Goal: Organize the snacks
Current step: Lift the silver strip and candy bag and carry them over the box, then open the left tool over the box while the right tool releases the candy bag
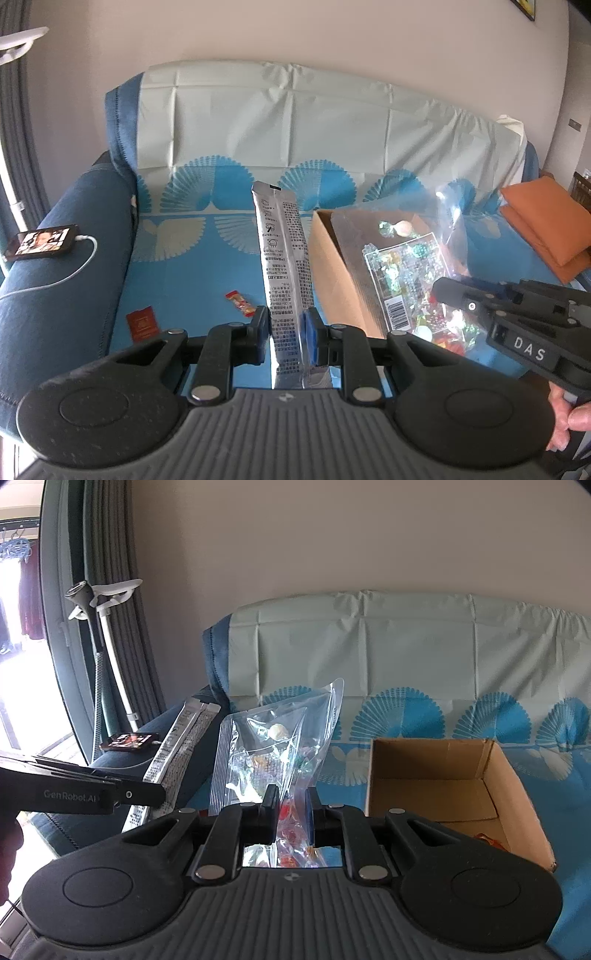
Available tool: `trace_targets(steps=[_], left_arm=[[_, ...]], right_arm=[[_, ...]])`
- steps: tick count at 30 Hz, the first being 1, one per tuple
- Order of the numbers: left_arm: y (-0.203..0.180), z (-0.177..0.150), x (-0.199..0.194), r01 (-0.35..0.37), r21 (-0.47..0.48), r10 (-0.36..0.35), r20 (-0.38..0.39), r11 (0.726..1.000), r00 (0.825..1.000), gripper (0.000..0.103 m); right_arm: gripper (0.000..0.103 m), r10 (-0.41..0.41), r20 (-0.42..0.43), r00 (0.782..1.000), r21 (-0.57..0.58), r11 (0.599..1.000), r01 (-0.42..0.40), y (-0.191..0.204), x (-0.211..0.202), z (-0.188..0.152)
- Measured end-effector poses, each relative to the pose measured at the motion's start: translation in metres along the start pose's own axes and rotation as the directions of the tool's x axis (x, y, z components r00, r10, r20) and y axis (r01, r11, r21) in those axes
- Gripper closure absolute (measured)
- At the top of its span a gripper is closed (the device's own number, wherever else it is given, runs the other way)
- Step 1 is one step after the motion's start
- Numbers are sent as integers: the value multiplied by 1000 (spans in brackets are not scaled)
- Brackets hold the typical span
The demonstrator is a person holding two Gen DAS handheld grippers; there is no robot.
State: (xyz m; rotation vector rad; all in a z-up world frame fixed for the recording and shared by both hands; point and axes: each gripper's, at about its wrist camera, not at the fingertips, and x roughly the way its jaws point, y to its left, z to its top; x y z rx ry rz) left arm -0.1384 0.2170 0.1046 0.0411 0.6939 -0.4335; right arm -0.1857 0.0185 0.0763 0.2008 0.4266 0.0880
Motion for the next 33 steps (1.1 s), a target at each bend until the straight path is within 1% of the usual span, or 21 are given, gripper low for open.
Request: trace_targets(steps=[24, 29, 33], left_arm=[[-41, 27, 60, 93, 67, -92, -29, 993, 995, 80], [-55, 33, 77, 124, 62, -121, -46, 990, 992, 80], [-68, 38, 97, 159, 49, -155, -67, 986, 986, 80]], right_arm=[[87, -95, -37, 995, 56, 994, 97, -46, 24, -2], [87, -122, -35, 992, 64, 990, 124, -60, 28, -2], [87, -164, -28, 986, 76, 983, 165, -79, 31, -1]])
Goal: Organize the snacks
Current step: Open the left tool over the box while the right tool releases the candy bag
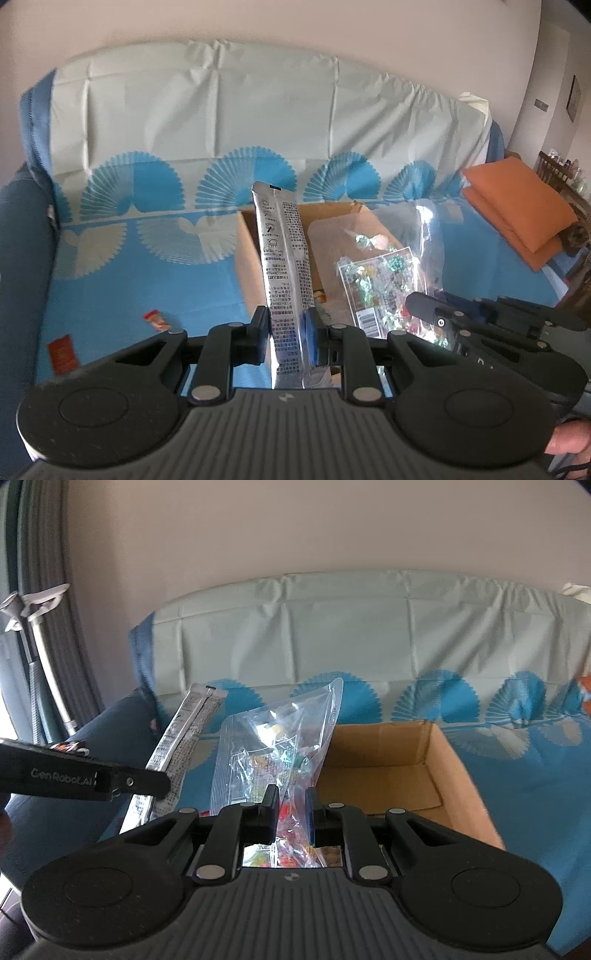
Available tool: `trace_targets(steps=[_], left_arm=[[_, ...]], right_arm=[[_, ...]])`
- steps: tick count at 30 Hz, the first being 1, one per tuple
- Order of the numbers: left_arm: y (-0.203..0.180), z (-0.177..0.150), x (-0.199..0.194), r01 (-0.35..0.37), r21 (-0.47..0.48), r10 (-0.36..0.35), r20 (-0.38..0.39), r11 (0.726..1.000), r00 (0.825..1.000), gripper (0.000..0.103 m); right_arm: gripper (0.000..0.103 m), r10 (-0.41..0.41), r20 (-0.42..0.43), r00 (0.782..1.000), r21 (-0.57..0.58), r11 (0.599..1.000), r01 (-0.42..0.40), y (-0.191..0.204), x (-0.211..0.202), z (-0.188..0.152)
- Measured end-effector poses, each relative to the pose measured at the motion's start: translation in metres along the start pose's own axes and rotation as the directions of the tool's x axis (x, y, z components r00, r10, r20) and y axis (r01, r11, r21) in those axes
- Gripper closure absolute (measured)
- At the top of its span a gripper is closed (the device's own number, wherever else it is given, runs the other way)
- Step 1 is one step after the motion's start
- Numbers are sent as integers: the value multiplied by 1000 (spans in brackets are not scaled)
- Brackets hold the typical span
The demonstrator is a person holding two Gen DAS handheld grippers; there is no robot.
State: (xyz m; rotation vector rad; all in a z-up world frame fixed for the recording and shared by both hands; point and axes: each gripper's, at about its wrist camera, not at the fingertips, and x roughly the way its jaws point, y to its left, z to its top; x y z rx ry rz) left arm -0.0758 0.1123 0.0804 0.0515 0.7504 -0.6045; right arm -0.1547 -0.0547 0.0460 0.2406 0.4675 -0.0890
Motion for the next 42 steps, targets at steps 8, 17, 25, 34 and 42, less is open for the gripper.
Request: trace_targets(steps=[8, 17, 25, 34, 42], left_arm=[[-32, 15, 60, 57, -4, -57, -60, 998, 997, 80], [-62, 32, 126, 35, 54, -31, -74, 998, 997, 80], [-70, 38, 179, 24, 95, -14, -107, 995, 994, 80], [-74, 27, 226, 25, 106, -5, -190, 994, 982, 80], [-70, 30, 236, 8, 91, 8, -174, 996, 985, 36]], right_arm=[[87, -107, 10, 994, 44, 993, 107, -50, 16, 1], [87, -181, -18, 983, 73, 981, 182, -96, 54, 0], [87, -216, -68, 974, 94, 971, 222, -114, 93, -8], [87, -241, -126, 962, 94, 963, 253, -127, 120, -21], [83, -246, -150, 958, 97, 960, 262, -131, 131, -22]])
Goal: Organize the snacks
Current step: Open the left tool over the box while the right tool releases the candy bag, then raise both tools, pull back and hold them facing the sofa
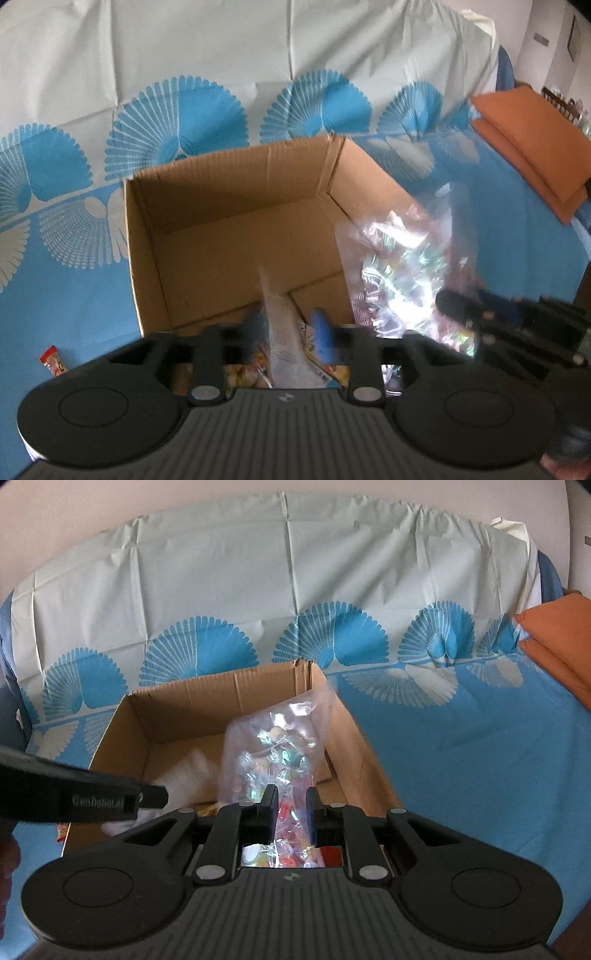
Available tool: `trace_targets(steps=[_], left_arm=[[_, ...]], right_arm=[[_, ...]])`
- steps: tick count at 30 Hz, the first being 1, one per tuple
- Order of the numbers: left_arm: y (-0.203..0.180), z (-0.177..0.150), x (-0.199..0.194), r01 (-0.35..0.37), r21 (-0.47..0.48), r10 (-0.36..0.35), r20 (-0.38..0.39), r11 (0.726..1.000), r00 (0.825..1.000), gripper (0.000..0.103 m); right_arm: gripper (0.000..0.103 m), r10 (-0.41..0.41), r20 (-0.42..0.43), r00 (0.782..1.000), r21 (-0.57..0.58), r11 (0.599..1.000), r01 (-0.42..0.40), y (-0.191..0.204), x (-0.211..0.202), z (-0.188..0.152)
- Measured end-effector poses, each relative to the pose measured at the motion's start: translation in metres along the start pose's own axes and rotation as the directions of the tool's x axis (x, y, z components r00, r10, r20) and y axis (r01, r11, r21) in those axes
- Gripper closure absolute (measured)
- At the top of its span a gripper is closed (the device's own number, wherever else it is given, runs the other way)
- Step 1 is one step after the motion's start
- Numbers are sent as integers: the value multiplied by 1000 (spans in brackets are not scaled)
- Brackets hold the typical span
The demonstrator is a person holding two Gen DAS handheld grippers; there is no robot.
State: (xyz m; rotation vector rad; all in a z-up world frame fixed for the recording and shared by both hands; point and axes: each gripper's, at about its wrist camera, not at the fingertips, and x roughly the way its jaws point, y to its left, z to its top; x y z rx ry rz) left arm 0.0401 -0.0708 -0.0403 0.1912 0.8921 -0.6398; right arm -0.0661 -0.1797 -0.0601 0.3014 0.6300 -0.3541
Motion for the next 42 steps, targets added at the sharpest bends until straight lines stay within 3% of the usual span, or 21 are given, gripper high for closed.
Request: trace_targets(steps=[1, 2, 3, 5, 8, 13, 21, 28, 33, 38, 42], left_arm=[[1, 1, -2, -2, -14, 3, 11, 1000, 1000, 9], [3, 2, -6, -19, -33, 19, 27, 999, 999, 2], [5, 3, -11, -34, -53, 37, 51, 998, 998, 0], [9, 4, -19, -23, -67, 28, 69, 997, 997, 0], [11, 4, -31, -10, -74, 14, 54, 997, 998, 0], [21, -5, -71, -28, -76, 34, 76, 997, 997, 0], [69, -38, -153, -69, -144, 87, 125, 987, 988, 0], [125, -97, -217, -140, -230, 167, 100, 963, 981, 0], [146, -145, -253, -225, -273, 256, 82, 935, 963, 0], [163, -184, -279, -262, -341, 296, 53, 903, 954, 0], [170, -199, -291, -269, -362, 304, 44, 893, 952, 0]], right_arm=[[81, -5, -2, 1000, 5, 1000, 5, -1, 0, 0], [69, -14, -4, 1000, 8, 1000, 15, 0, 0, 1], [56, -26, -4, 1000, 9, 1000, 26, 0, -1, 1], [42, -30, 16, 999, 8, 1000, 30, 1, -6, 1], [32, -44, 44, 998, -8, 999, 44, 4, -19, 3], [26, -51, 54, 997, 19, 999, 50, 9, -48, 5], [19, 56, 84, 995, -27, 998, -54, 59, -105, 5], [17, 221, 63, 973, -126, 969, -212, 121, -154, -10], [16, 294, 26, 955, -193, 939, -284, 160, -179, -28], [16, 335, -2, 942, -258, 910, -324, 190, -202, -51], [16, 342, -1, 940, -290, 899, -327, 200, -215, -62]])
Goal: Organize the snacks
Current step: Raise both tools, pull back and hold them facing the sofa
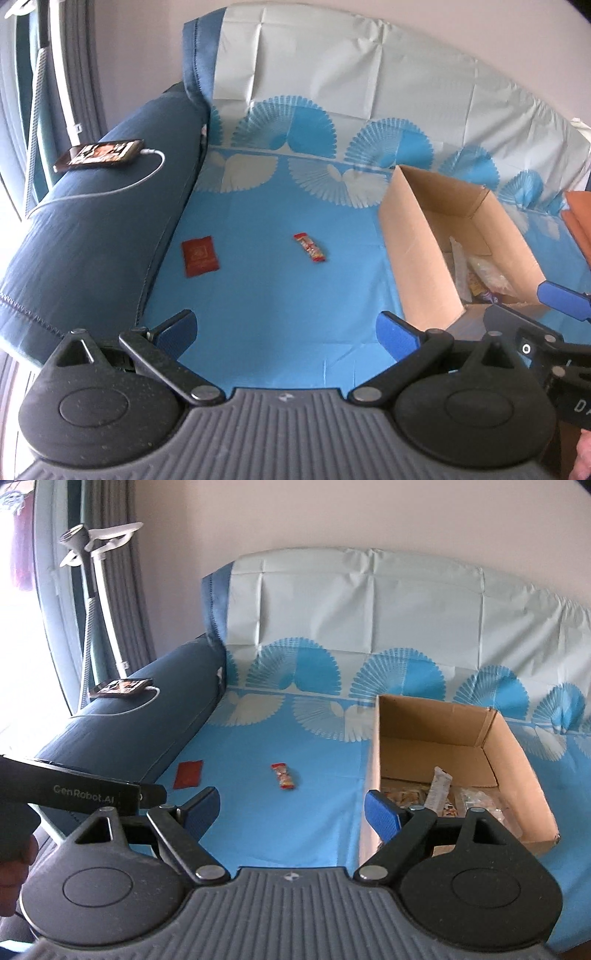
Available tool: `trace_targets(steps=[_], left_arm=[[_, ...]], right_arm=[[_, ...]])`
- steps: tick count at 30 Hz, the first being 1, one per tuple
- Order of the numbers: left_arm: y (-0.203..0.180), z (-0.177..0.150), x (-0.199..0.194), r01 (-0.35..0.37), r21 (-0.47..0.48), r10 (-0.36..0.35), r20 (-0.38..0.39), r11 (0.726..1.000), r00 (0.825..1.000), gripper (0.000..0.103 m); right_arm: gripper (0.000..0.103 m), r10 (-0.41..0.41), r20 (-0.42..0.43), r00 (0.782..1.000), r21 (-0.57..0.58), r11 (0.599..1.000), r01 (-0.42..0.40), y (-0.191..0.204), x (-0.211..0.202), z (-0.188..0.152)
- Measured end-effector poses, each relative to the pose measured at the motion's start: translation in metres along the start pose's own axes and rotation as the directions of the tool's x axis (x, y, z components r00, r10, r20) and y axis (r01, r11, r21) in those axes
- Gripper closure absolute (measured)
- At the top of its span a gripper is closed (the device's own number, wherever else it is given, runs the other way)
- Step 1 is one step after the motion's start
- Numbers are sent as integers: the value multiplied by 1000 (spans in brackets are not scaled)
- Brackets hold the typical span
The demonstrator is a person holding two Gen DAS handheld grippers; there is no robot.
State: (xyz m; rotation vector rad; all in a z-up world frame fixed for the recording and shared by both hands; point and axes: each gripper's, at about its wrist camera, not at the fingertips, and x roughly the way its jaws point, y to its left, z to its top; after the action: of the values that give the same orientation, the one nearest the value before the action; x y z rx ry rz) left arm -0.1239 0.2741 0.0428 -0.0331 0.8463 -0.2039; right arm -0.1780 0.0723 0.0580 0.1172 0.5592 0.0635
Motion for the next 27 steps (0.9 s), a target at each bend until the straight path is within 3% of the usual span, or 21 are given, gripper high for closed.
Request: trace_targets(steps=[27], left_arm=[[-4, -6, -16, 6, 11, -6, 26, 1000, 1000, 0]], right_arm=[[15, -8, 18, 1000, -19, 1000, 8, 11, -15, -8]])
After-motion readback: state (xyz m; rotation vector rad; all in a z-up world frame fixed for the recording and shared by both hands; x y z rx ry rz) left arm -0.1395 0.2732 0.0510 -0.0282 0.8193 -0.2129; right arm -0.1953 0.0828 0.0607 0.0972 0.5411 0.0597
